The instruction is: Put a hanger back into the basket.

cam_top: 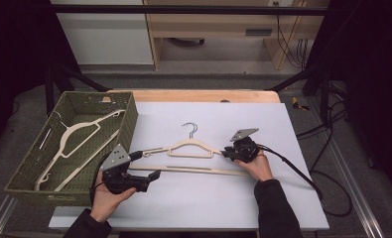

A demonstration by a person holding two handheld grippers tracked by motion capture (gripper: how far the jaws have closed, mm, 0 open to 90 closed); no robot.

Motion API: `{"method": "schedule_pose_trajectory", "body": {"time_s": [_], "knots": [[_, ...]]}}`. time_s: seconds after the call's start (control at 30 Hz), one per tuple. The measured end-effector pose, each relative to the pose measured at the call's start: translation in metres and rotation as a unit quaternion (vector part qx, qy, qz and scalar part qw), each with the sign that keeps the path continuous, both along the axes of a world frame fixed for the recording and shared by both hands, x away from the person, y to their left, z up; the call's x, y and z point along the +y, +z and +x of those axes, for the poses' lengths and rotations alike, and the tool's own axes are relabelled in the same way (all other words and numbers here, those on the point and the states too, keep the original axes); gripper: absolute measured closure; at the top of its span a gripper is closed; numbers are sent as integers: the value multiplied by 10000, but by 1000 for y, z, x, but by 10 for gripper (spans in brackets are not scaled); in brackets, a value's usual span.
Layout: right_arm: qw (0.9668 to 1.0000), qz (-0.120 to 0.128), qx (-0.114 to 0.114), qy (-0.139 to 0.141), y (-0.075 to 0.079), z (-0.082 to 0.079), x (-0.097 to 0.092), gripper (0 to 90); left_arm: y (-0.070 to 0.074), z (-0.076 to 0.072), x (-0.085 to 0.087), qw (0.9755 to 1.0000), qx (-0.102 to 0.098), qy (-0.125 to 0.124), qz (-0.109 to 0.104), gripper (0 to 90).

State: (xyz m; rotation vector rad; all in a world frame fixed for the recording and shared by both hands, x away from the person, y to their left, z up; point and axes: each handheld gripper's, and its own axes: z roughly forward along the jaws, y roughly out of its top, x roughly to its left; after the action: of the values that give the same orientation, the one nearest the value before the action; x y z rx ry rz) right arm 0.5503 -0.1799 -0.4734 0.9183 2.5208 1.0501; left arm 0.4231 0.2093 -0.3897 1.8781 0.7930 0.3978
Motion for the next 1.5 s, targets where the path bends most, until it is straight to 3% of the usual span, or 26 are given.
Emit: {"method": "schedule_pose_trajectory", "body": {"time_s": [0.13,0.3,0.47,0.67,0.9,1.03,1.23,1.47,1.5], "knots": [[9999,122,115,30,4,-2,-2,788,0,0,0,10000,-2,17,8,89],[9997,102,208,18,2,-2,-1,726,0,0,-1,10000,10,-2,23,90],[9998,11,122,125,2,-3,0,762,-1,-1,-2,10000,10,-6,49,90],[9989,-17,350,300,5,-9,-1,786,0,-1,-2,10000,-4,0,35,92],[9990,-101,292,334,5,-18,2,776,-1,-2,-4,10000,-2,-26,76,92],[9988,-122,267,395,1,-18,4,722,-2,-2,-5,9999,7,-46,101,93],[9985,-179,234,467,0,-19,5,774,-5,-1,-9,9998,50,-77,150,94],[9977,-174,432,496,3,-30,5,785,-8,-1,-11,9997,79,-106,207,95],[9977,-158,350,550,2,-31,4,781,-8,-1,-12,9997,92,-117,211,95]]}}
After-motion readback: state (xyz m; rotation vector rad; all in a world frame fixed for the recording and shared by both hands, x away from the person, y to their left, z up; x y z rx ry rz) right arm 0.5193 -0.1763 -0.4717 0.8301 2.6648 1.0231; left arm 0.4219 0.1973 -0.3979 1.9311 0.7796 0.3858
